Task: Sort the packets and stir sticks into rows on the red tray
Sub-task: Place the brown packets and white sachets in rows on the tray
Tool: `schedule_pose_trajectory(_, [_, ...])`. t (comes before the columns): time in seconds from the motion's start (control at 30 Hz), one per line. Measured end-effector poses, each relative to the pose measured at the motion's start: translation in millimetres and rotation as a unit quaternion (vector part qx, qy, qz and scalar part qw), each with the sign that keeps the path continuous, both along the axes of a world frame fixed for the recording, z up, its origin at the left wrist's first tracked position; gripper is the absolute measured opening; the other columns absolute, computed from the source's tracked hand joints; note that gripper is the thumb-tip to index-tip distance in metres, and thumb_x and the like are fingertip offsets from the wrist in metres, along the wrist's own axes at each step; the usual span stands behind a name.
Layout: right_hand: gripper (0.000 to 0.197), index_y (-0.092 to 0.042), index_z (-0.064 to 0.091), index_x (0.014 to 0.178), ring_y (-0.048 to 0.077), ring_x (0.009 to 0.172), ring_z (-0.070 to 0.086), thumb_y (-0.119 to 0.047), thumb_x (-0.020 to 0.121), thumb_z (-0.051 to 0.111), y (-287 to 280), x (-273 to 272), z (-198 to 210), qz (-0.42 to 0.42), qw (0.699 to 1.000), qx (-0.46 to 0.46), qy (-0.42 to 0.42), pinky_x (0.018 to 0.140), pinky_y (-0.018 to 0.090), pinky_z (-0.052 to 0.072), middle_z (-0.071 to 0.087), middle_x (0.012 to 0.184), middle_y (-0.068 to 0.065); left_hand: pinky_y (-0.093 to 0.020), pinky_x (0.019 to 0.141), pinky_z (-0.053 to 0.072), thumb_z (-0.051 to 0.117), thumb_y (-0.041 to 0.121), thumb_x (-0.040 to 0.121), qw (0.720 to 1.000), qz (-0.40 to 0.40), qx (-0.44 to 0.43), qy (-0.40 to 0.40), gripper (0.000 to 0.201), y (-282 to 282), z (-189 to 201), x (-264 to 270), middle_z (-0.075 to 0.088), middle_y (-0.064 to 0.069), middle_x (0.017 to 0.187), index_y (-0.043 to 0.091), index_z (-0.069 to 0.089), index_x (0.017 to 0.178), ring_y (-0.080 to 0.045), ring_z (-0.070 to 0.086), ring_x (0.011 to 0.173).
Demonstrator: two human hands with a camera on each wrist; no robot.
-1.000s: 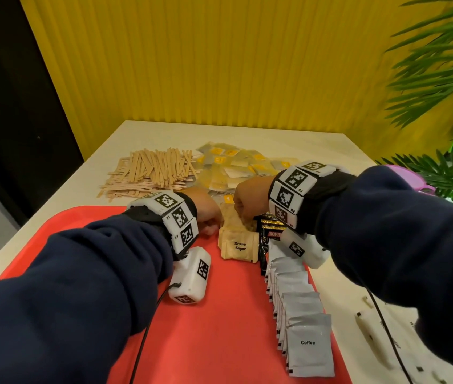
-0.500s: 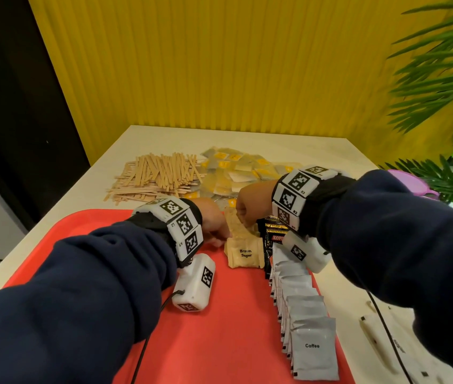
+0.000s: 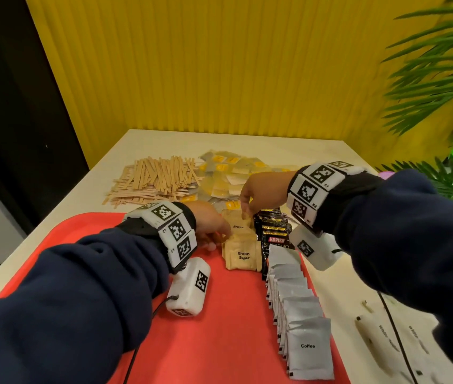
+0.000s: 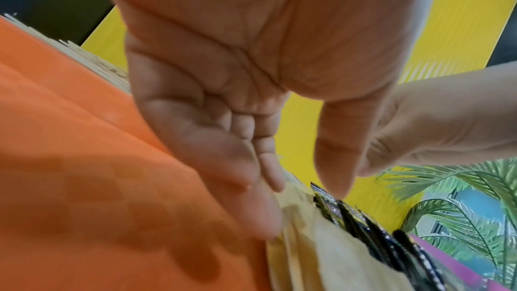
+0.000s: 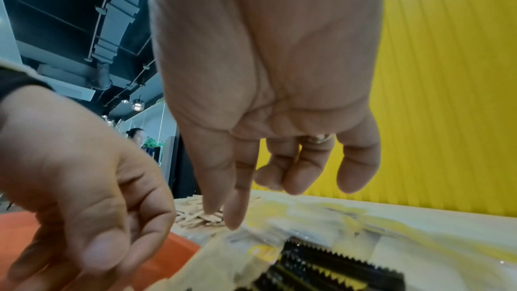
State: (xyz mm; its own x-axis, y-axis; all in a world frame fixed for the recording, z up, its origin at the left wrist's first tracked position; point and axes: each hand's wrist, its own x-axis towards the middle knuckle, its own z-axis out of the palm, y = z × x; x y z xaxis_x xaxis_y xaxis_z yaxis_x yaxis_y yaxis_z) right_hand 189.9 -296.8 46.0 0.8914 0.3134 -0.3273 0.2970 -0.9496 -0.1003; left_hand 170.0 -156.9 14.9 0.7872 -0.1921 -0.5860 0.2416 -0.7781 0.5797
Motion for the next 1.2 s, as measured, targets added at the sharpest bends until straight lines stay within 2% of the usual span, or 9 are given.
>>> schedule_pose_trajectory(0.1, [0.019,-0.012,0.065,0.105,0.001,0.065,0.044,-0.022,0.091,0.057,-10.0,-6.3,10.1,-0.016,1.000,0.009,0.001,0.057,0.016,0.032,0.051,0.072,-0.012,-0.012,0.033,0.037,0.066,0.023,0.086,0.999,-0.027,0.004,-0.018,0.024,-0.1,3.5,-5.3,0.062,-0.006,0.081,0.006,0.056,0.099,-0.012,0.053,0.051])
schedule_pose_trajectory(0.2, [0.029,-0.017,0.059,0.118,0.011,0.078,0.054,-0.029,0.091,0.056,-22.8,-18.0,14.0,-0.065,0.996,0.027,0.046,0.068,0.020,0.045,0.057,0.087,-0.002,-0.015,0.051,0.050,0.072,0.021,0.081,0.997,-0.055,0.028,-0.035,0.024,0.0,0.8,-10.1,0.065,-0.004,0.086,0.006,0.062,0.097,-0.013,0.062,0.071])
schedule_pose_trajectory(0.3, [0.035,-0.017,0.049,0.128,0.012,0.078,0.059,-0.030,0.095,0.050,-34.6,-32.6,10.3,-0.129,0.988,0.035,0.079,0.071,0.022,0.051,0.054,0.084,-0.003,-0.022,0.052,0.040,0.075,0.028,0.076,0.988,-0.061,0.080,-0.114,0.024,-2.0,0.1,-13.5,0.056,-0.001,0.068,0.013,0.056,0.076,-0.012,0.050,0.059])
schedule_pose_trajectory(0.4, [0.036,-0.003,0.049,0.126,0.014,0.077,0.061,-0.025,0.098,0.045,-47.9,-43.9,2.3,-0.189,0.974,0.083,0.090,0.069,0.023,0.054,0.057,0.090,0.003,-0.023,0.054,0.040,0.072,0.027,0.079,0.982,-0.060,0.065,-0.165,0.023,-9.5,7.6,-22.3,0.054,-0.004,0.071,0.009,0.059,0.083,-0.017,0.050,0.062])
schedule_pose_trajectory(0.5, [0.023,-0.002,0.055,0.113,0.012,0.067,0.059,-0.017,0.096,0.047,-57.7,-58.0,-3.4,-0.231,0.957,0.140,0.108,0.058,0.018,0.053,0.060,0.090,0.008,-0.017,0.048,0.042,0.065,0.020,0.086,0.989,-0.095,0.002,-0.116,0.015,-20.6,11.5,-37.2,0.055,-0.001,0.067,0.010,0.055,0.079,-0.010,0.052,0.053])
schedule_pose_trajectory(0.6, [0.008,-0.011,0.057,0.098,0.012,0.071,0.056,-0.016,0.093,0.053,-62.7,-74.4,-6.4,-0.215,0.956,0.155,0.126,0.065,0.019,0.051,0.058,0.086,0.003,-0.014,0.043,0.042,0.068,0.014,0.084,0.992,-0.108,-0.060,-0.017,0.018,-28.2,9.7,-50.8,0.054,-0.001,0.064,0.013,0.051,0.078,-0.004,0.049,0.041])
schedule_pose_trajectory(0.77, [0.039,-0.018,0.046,0.130,0.015,0.092,0.055,-0.019,0.092,0.055,-57.7,-93.8,-10.7,-0.166,0.964,0.141,0.152,0.082,0.026,0.050,0.056,0.110,0.007,-0.016,0.048,0.043,0.075,0.021,0.077,0.991,-0.123,-0.049,0.025,0.026,-33.8,5.2,-67.2,0.060,0.001,0.069,0.016,0.052,0.085,-0.006,0.054,0.053])
schedule_pose_trajectory(1.03, [0.043,-0.018,0.044,0.136,0.014,0.089,0.053,-0.020,0.093,0.053,-58.8,-106.7,-9.0,-0.150,0.971,0.162,0.093,0.066,0.017,0.048,0.053,0.109,0.005,-0.017,0.052,0.041,0.073,0.031,0.079,0.990,-0.142,-0.001,-0.013,0.046,-34.8,4.1,-82.8,0.059,0.001,0.078,0.012,0.054,0.116,-0.008,0.051,0.061])
schedule_pose_trajectory(1.2, [0.045,-0.015,0.043,0.137,0.016,0.088,0.055,-0.024,0.094,0.052,-61.7,-130.1,-4.3,-0.127,0.978,0.144,0.086,0.079,0.028,0.051,0.058,0.116,0.011,-0.016,0.047,0.039,0.063,0.039,0.086,0.988,-0.142,0.041,-0.037,0.040,-27.4,1.6,-91.7,0.059,0.002,0.084,0.010,0.060,0.113,-0.010,0.048,0.060])
